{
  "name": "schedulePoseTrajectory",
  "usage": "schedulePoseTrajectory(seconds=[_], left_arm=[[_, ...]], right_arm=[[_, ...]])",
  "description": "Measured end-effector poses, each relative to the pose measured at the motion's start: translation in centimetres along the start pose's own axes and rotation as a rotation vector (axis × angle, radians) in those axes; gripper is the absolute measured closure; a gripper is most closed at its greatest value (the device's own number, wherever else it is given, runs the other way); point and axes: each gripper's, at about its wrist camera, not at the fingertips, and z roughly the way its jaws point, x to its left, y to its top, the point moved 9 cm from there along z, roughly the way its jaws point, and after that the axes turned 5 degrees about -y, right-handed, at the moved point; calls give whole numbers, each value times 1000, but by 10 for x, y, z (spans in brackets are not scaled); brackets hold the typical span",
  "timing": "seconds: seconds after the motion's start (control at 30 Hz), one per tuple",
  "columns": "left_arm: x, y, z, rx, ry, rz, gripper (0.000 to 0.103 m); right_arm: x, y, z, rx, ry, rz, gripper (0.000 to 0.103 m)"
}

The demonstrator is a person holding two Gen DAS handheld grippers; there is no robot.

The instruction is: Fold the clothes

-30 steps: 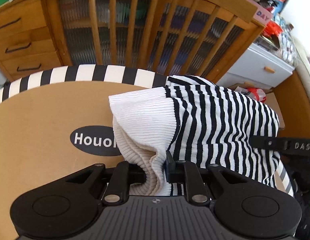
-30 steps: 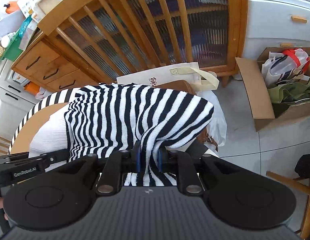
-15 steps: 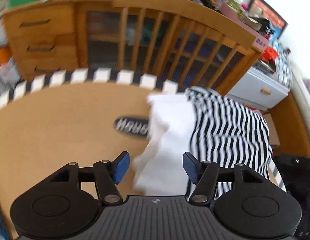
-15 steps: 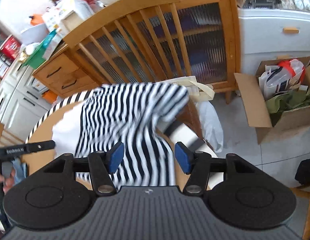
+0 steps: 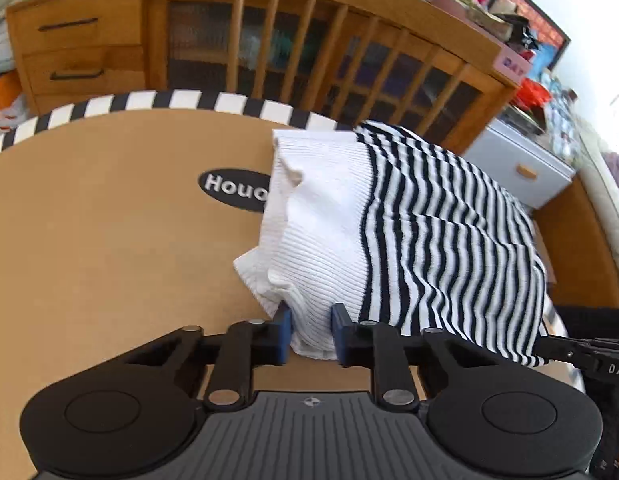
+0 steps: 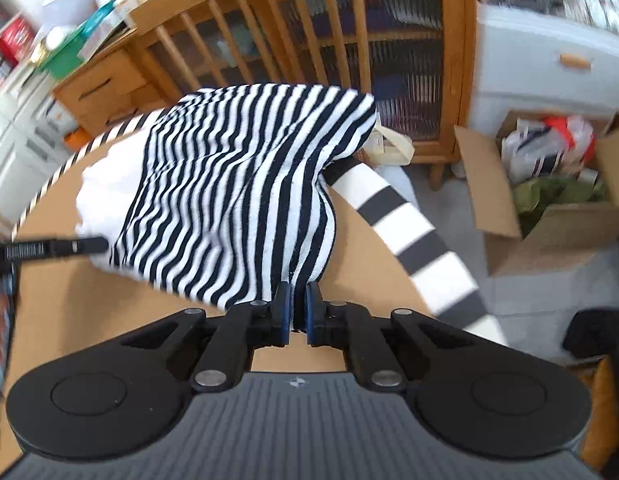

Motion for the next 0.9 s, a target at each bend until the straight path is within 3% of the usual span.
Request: schedulePoseTrajectory(seconds=[0.13, 0.2, 0.3, 0.4, 0.43, 0.5, 0.53, 0.57, 0.67, 0.73, 0.77, 0.83, 0.9], left_arm=[[1, -4, 0, 15, 39, 107, 85], [4, -5, 3, 17, 42, 88, 84], [2, -4, 3, 20, 44, 95, 78], [-1, 4, -18, -20, 65, 147, 68], [-4, 13, -26, -68, 73, 178, 61], [-12, 33, -41, -177, 89, 234, 53], [-18, 43, -39, -205, 84, 232, 51], [-25, 53, -36, -230, 76, 228, 51], [-54, 64, 3, -191, -38, 169, 51], [-71, 65, 27, -188, -53, 175, 51], [-78, 65, 39, -188, -52, 184, 51], [-86, 66, 59, -182, -22, 229, 52], [-85, 70, 73, -191, 40, 264, 52]], right_arm=[[-9, -15, -9, 40, -16, -16, 100], [-12, -19, -3, 44, -57, -26, 101], [-15, -22, -2, 59, -25, 40, 100], [-22, -9, -21, -23, -7, 58, 94], [-27, 3, -26, -69, -3, 83, 91], [-39, 29, -31, -149, 4, 163, 78], [-43, 42, -25, -170, 15, 218, 62], [-47, 54, -20, -189, 27, 272, 59], [-50, 81, 14, -180, 38, 390, 60], [-55, 91, 37, -155, 12, 465, 59], [-57, 92, 46, -133, 12, 496, 66], [-53, 93, 57, -116, 54, 504, 97], [-47, 102, 51, -186, -13, 375, 98]])
